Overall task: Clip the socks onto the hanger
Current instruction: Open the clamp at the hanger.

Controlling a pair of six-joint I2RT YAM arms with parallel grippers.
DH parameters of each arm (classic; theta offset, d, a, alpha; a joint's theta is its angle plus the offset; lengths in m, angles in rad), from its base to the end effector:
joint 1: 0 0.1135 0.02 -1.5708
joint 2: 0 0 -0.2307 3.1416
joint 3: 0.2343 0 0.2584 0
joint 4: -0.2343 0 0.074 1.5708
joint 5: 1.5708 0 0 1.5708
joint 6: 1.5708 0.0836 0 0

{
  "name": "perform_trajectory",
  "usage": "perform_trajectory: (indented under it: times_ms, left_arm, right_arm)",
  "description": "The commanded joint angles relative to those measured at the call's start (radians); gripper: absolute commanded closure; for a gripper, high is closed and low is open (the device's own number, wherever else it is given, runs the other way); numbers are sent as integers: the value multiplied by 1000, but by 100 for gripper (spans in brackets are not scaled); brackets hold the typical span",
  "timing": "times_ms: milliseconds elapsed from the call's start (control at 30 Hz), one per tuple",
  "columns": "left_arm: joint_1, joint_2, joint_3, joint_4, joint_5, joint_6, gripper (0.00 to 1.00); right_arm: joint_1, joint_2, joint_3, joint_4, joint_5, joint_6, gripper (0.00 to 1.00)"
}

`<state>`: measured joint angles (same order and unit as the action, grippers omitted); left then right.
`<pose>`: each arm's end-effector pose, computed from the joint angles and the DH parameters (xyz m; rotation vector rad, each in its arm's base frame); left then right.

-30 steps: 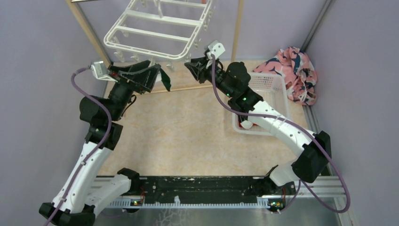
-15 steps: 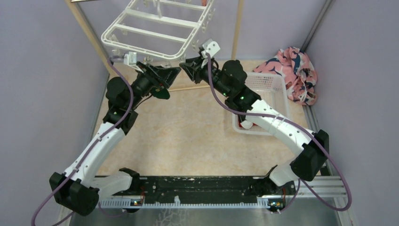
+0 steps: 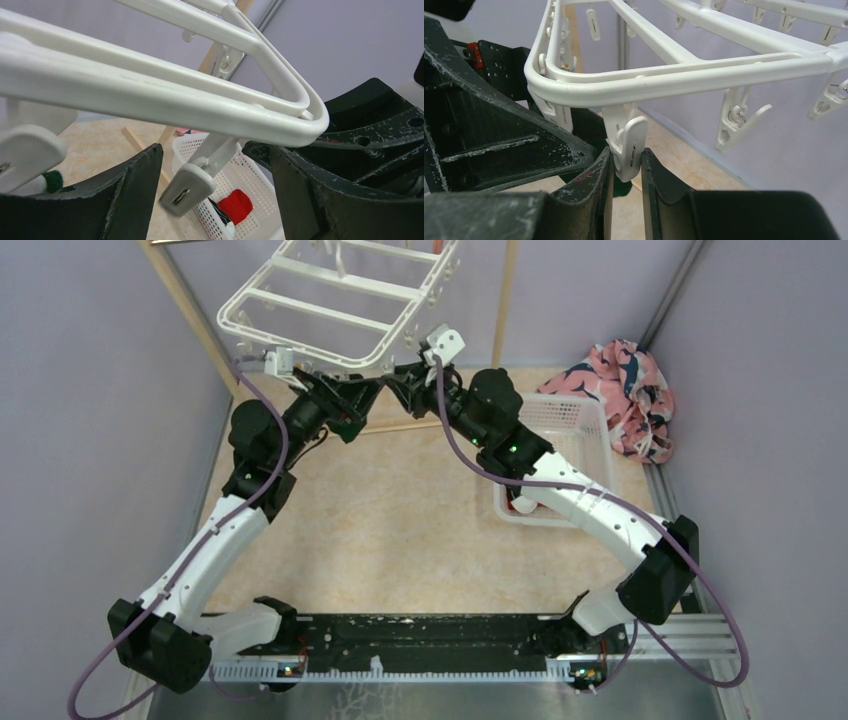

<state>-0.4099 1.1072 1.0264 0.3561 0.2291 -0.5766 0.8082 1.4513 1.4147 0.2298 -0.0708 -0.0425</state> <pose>0.2875 -0.1456 0.4016 0.0924 1.3661 -0.9842 0.2723 0.2935 0.4235 -0.6375 1.2602 0.6866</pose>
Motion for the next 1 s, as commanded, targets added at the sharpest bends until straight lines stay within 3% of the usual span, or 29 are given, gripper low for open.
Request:
perform_trajectory:
  times_ms: [0,967]
  left_arm:
    - [-6,22,51,54,11,-16,16]
    - [-22,94,94,81,-51,-36,12]
  right_arm:
    - [19,0,11,24,45,-48,100]
    - [33,73,44,6,92,-93,100]
